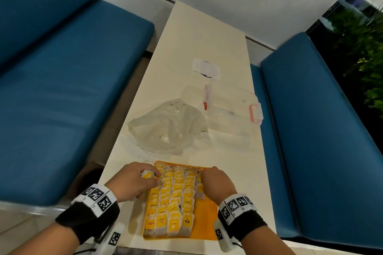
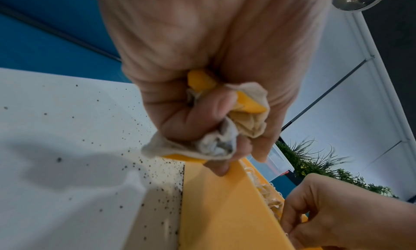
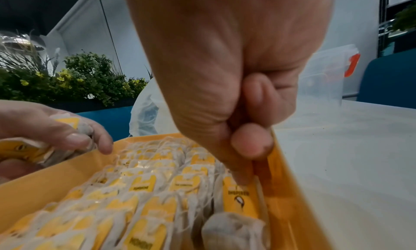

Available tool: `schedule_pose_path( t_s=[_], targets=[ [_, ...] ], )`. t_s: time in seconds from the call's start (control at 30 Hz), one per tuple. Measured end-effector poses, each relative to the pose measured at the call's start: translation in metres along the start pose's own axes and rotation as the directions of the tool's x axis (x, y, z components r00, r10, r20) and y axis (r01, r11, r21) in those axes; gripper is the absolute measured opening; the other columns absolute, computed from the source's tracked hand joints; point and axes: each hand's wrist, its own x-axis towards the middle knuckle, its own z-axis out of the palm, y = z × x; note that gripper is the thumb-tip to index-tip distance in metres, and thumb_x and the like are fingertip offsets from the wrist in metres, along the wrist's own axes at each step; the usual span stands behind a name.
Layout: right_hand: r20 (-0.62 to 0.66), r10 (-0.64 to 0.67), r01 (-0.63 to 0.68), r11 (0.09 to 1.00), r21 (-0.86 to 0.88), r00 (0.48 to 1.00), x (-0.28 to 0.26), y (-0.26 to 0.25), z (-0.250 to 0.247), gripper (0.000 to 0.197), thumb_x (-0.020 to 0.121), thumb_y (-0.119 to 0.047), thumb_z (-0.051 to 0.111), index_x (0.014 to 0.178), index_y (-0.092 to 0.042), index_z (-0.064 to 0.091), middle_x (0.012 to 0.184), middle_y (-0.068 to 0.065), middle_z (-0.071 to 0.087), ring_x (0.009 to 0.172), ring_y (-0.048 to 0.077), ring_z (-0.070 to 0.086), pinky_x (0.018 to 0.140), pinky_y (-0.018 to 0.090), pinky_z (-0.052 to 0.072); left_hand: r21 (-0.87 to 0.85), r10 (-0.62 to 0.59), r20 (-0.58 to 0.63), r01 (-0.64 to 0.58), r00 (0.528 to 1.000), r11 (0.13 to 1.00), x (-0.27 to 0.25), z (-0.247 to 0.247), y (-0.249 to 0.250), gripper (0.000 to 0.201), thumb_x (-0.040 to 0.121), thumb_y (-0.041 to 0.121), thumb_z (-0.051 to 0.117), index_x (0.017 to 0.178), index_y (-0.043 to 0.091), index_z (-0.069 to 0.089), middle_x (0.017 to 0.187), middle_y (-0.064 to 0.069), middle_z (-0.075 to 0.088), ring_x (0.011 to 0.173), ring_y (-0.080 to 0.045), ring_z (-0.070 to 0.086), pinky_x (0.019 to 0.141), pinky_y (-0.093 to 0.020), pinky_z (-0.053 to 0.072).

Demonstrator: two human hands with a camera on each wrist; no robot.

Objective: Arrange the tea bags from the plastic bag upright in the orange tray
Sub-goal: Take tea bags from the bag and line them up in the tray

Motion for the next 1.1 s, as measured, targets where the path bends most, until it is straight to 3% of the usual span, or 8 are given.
schedule_pose_path(
  t_s=[0.33, 0.5, 0.6, 0.7, 0.77, 0.87, 0.97, 1.1],
  targets=[
    [-0.069, 0.112, -0.112, 0.994, 0.008, 0.991, 0.002, -0.004, 0.006, 0.025, 0.092, -0.002, 0.042, 0.107, -0.007, 0.061, 0.115, 0.014, 0.062, 0.104, 0.031, 0.064, 0.08, 0.031, 0.05, -0.034, -0.021, -0.002, 0.021, 1.0, 0.999, -0.001, -0.001, 0.0, 0.009, 0.079, 0.034, 0.083, 0.085, 0.036, 0.078, 0.082, -0.005, 0.073, 0.047, -0.017, 0.056, 0.043, -0.025, 0.044],
    [-0.084, 0.129, -0.122, 0.989, 0.086, 0.988, -0.001, -0.006, 0.002, 0.022, 0.091, -0.004, 0.042, 0.101, -0.011, 0.061, 0.112, 0.012, 0.063, 0.101, 0.029, 0.064, 0.073, 0.031, 0.046, -0.082, -0.032, 0.035, 0.035, 0.999, 0.996, -0.005, -0.005, 0.005, 0.016, 0.076, 0.042, 0.085, 0.088, 0.033, 0.077, 0.065, -0.003, 0.067, 0.048, -0.021, 0.054, 0.043, -0.024, 0.039],
    [-0.175, 0.141, -0.103, 0.972, 0.21, 0.974, -0.005, -0.004, -0.008, 0.015, 0.091, -0.011, 0.044, 0.091, -0.017, 0.058, 0.106, 0.007, 0.066, 0.094, 0.025, 0.065, 0.069, 0.029, 0.047, -0.225, -0.045, 0.056, 0.056, 0.997, 0.973, -0.01, -0.009, 0.015, 0.026, 0.077, 0.047, 0.082, 0.093, 0.027, 0.078, 0.069, -0.006, 0.066, 0.052, -0.019, 0.053, 0.042, -0.021, 0.035],
    [-0.364, 0.073, 0.09, 0.907, 0.41, 0.928, -0.012, -0.007, -0.022, 0.022, 0.092, -0.02, 0.056, 0.111, -0.023, 0.068, 0.107, -0.004, 0.067, 0.09, 0.008, 0.063, 0.08, 0.022, 0.05, -0.391, -0.065, 0.159, 0.124, 0.985, 0.912, -0.014, -0.009, 0.028, 0.061, 0.071, 0.073, 0.072, 0.104, 0.022, 0.076, 0.078, -0.008, 0.067, 0.054, -0.017, 0.052, 0.046, -0.021, 0.031],
    [-0.464, -0.031, 0.319, 0.767, 0.557, 0.885, -0.022, -0.018, -0.038, 0.025, 0.088, -0.018, 0.066, 0.111, -0.027, 0.07, 0.103, -0.009, 0.065, 0.076, 0.0, 0.059, 0.074, 0.01, 0.045, -0.453, -0.075, 0.244, 0.182, 0.967, 0.873, -0.014, -0.005, 0.034, 0.077, 0.076, 0.085, 0.052, 0.109, 0.019, 0.074, 0.082, -0.012, 0.066, 0.054, -0.017, 0.051, 0.046, -0.02, 0.029],
    [-0.539, -0.194, 0.535, 0.596, 0.599, 0.82, -0.034, -0.039, -0.055, 0.022, 0.086, -0.022, 0.072, 0.107, -0.027, 0.071, 0.102, -0.011, 0.062, 0.075, 0.006, 0.062, 0.074, 0.016, 0.05, -0.508, -0.085, 0.355, 0.268, 0.931, 0.818, -0.013, 0.004, 0.041, 0.096, 0.08, 0.091, 0.026, 0.116, 0.015, 0.073, 0.085, -0.018, 0.063, 0.055, -0.02, 0.051, 0.044, -0.02, 0.025],
    [-0.501, -0.272, 0.556, 0.578, 0.597, 0.822, -0.034, -0.051, -0.057, 0.02, 0.091, -0.027, 0.069, 0.111, -0.027, 0.07, 0.106, -0.01, 0.061, 0.077, 0.006, 0.062, 0.078, 0.023, 0.052, -0.51, -0.086, 0.374, 0.282, 0.923, 0.813, -0.01, 0.013, 0.044, 0.105, 0.079, 0.093, 0.017, 0.109, 0.01, 0.074, 0.083, -0.021, 0.063, 0.052, -0.022, 0.052, 0.045, -0.021, 0.024],
    [-0.429, -0.389, 0.578, 0.604, 0.549, 0.815, -0.032, -0.054, -0.053, 0.038, 0.087, -0.01, 0.066, 0.118, -0.031, 0.067, 0.113, -0.013, 0.059, 0.086, 0.003, 0.059, 0.083, 0.024, 0.051, -0.488, -0.115, 0.351, 0.286, 0.929, 0.825, -0.008, 0.018, 0.047, 0.101, 0.076, 0.095, 0.015, 0.081, 0.01, 0.069, 0.078, -0.022, 0.061, 0.05, -0.023, 0.052, 0.042, -0.018, 0.025]
  ],
)
